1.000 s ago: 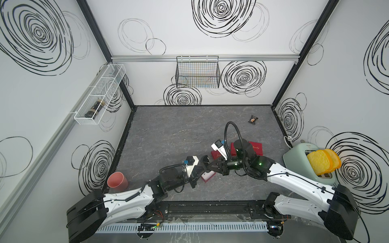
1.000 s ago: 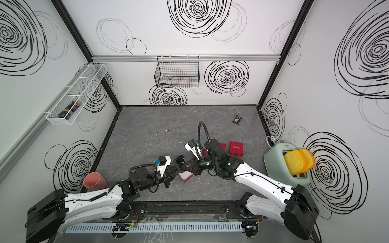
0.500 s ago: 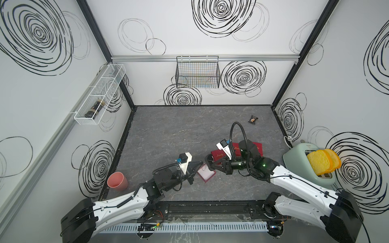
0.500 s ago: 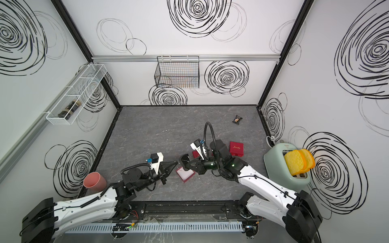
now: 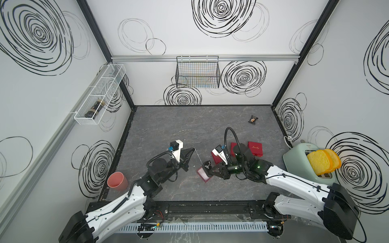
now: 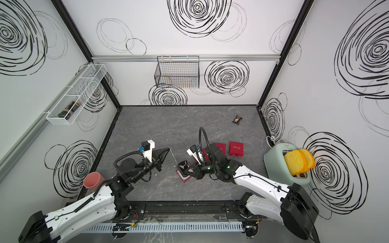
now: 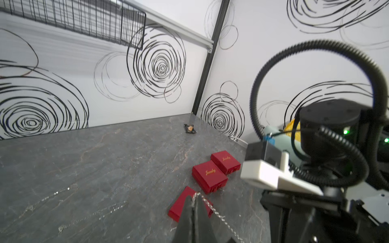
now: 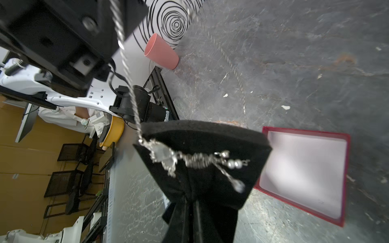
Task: Take the necklace out of the lift-off lid jewelry box
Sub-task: Pick up the necklace from the inner lining, then place the necklace at the center of the board.
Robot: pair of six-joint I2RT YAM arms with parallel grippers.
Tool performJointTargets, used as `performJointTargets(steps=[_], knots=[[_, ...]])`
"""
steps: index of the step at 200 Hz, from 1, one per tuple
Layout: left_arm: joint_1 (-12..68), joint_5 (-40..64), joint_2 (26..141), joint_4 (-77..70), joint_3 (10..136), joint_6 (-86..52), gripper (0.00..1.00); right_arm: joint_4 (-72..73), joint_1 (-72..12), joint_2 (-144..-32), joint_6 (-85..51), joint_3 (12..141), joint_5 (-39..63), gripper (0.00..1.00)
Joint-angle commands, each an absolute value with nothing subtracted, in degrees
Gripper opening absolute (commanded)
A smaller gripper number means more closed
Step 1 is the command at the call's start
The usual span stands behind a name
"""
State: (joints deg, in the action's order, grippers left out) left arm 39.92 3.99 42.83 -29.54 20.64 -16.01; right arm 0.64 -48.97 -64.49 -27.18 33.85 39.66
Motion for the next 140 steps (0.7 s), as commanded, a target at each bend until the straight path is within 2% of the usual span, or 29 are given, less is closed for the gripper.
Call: performJointTargets(steps=[1,73,140], knots=[[38.96,7.09,43.18,-28.71,25.07,-14.46,0.0,2.33,-50.37,-66.2,-27.33,33.84,39.7,0.11],[37.15,9.7,47.46,-27.55,31.44,-13.86,0.0,4.49,-54.92,-68.64,-26.04,34.62,42.23,0.11],[29.96,16.09,54.62,-31.45,33.72,-18.08,0.0,6.31,-58.99,-65.95,-23.95,34.19,44.61,0.11]])
